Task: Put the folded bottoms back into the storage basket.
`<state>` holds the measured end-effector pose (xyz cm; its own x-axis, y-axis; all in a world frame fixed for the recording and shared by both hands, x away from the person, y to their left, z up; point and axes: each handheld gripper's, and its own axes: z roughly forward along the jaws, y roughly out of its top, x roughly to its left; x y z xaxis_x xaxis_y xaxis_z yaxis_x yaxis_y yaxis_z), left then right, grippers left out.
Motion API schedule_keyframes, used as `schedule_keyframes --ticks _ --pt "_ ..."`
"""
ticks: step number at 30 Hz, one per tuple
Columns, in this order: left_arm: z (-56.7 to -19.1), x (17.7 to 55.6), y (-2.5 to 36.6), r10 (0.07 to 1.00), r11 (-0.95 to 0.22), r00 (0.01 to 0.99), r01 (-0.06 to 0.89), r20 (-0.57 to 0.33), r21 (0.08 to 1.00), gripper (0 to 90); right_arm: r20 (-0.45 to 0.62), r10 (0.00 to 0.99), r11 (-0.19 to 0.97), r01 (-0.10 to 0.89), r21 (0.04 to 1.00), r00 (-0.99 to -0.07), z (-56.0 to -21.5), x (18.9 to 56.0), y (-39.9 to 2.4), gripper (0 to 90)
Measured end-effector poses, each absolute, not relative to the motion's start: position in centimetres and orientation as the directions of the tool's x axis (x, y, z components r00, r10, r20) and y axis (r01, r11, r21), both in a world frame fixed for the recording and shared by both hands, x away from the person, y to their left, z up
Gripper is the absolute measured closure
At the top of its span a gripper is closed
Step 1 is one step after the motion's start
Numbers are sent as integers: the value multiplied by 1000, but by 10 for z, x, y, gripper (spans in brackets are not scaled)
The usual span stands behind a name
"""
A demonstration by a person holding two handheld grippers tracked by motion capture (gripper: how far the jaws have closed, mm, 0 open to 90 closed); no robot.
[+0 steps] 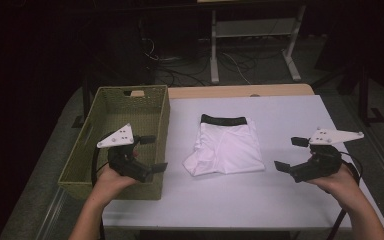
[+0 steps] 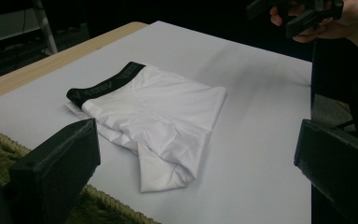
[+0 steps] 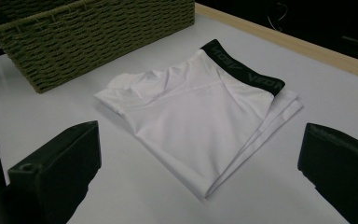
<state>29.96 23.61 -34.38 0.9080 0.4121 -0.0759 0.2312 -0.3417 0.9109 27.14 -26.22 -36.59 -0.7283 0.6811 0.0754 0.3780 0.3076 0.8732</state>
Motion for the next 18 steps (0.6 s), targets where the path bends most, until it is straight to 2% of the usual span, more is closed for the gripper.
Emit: schedule_keyframes --ticks 18 --pt "-344 301 237 414 -338 907 234 -79 912 1 101 685 318 421 850 -722 -389 275 -260 0"
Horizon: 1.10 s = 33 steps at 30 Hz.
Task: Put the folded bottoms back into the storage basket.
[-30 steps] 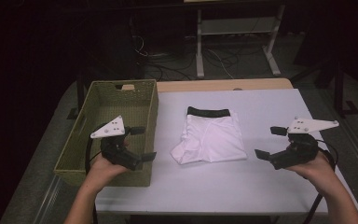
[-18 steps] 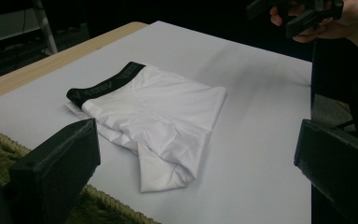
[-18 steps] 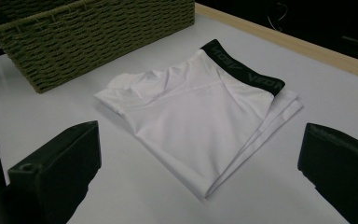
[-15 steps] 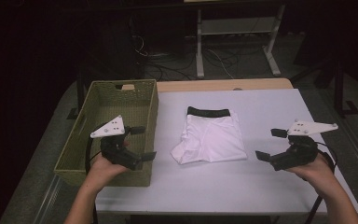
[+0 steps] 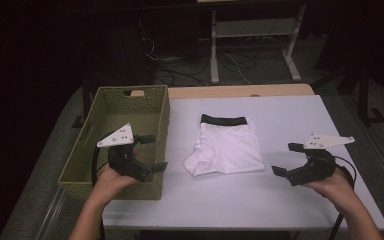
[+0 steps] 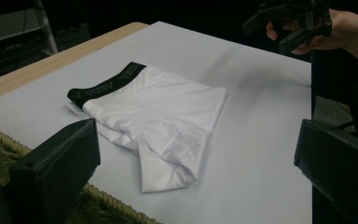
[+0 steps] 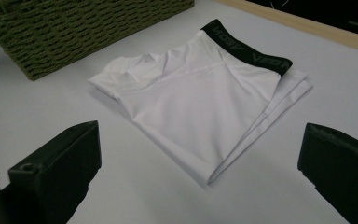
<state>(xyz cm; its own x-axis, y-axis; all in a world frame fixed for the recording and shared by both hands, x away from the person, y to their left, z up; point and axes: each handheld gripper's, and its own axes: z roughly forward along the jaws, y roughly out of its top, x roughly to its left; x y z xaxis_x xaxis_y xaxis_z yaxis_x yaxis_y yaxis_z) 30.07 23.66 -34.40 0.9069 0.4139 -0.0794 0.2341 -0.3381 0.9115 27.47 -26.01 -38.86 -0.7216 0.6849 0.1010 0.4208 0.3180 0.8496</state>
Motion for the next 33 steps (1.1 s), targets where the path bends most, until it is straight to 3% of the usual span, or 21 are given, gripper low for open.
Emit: schedule_keyframes --ticks 33 --pt "-344 300 237 416 -339 906 229 -73 912 1 108 710 353 485 800 -696 -423 286 -248 4"
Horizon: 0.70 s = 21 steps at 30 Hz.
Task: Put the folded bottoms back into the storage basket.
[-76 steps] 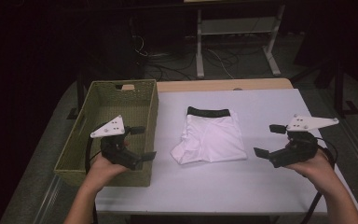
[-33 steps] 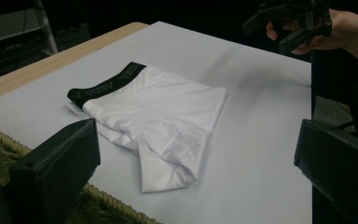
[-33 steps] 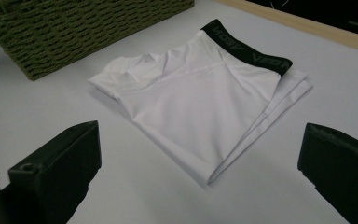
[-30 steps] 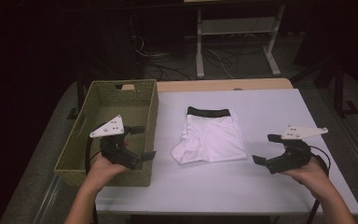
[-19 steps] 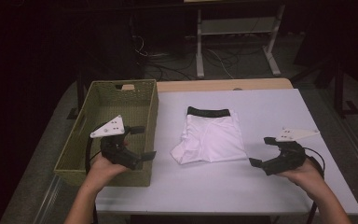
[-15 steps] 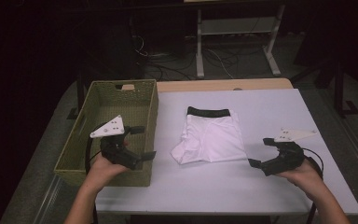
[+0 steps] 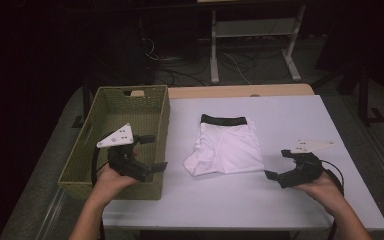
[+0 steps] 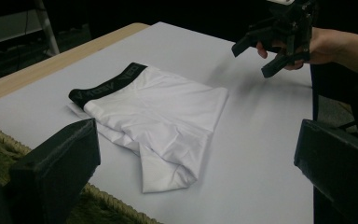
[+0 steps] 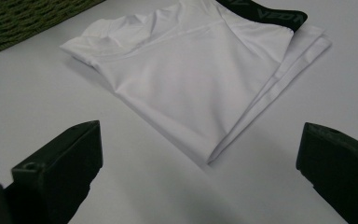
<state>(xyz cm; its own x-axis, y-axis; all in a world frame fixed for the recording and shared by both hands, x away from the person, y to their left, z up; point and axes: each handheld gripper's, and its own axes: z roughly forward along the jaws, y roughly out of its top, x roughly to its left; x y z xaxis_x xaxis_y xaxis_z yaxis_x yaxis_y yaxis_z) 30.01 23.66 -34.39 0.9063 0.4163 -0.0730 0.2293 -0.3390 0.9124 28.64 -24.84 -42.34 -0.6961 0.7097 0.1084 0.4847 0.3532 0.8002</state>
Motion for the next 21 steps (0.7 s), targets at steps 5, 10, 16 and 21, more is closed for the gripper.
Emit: schedule_keyframes --ticks 5,10,16,21 --pt "-344 300 237 416 -339 906 228 -72 913 1 111 716 351 492 797 -690 -426 288 -249 4" --pt "-344 300 237 417 -339 906 229 -73 913 2 120 718 342 498 797 -686 -428 289 -248 4" --pt "-344 300 237 415 -339 907 229 -74 913 1 119 718 345 499 795 -686 -429 292 -246 5" --pt "-344 300 237 416 -340 906 230 -73 912 1 120 714 349 499 793 -689 -429 294 -243 5"
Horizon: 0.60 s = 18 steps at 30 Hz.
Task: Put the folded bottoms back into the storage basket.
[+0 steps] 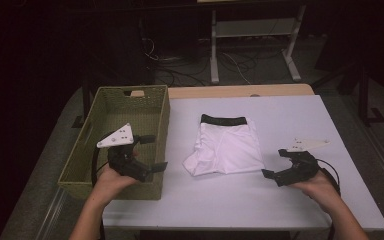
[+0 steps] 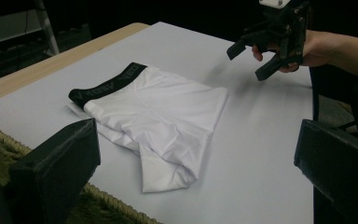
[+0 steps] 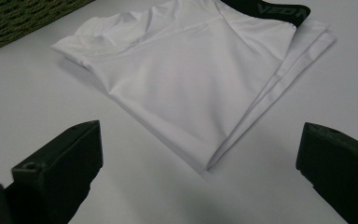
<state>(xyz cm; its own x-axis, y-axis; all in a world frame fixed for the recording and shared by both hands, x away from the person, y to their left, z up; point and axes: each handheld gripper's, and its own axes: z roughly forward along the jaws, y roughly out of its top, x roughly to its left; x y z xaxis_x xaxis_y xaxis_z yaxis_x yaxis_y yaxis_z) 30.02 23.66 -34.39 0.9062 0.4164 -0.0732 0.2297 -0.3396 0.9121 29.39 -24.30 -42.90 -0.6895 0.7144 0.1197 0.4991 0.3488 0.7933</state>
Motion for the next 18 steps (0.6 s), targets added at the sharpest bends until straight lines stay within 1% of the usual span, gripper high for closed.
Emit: schedule_keyframes --ticks 9,18 --pt "-344 300 237 415 -336 907 231 -76 913 1 119 710 358 501 788 -694 -427 301 -238 4" --pt "-344 300 237 418 -335 906 229 -73 914 1 101 704 373 488 789 -702 -419 315 -226 5"
